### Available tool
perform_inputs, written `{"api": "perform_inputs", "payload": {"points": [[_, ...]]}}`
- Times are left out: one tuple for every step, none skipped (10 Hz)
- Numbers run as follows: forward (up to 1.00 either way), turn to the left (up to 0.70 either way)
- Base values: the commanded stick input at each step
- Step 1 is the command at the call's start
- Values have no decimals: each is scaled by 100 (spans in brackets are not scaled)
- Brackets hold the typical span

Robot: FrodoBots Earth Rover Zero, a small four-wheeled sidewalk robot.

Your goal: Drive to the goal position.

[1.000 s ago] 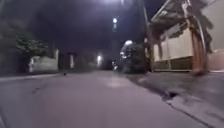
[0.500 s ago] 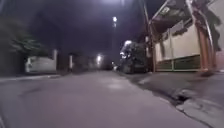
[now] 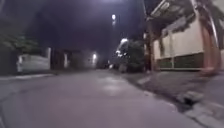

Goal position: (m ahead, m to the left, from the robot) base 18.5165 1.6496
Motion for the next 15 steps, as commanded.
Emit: {"api": "perform_inputs", "payload": {"points": [[70,0],[70,0],[70,0],[70,0],[70,0],[70,0],[70,0],[70,0],[70,0],[70,0],[70,0],[70,0],[70,0],[70,0],[70,0]]}}
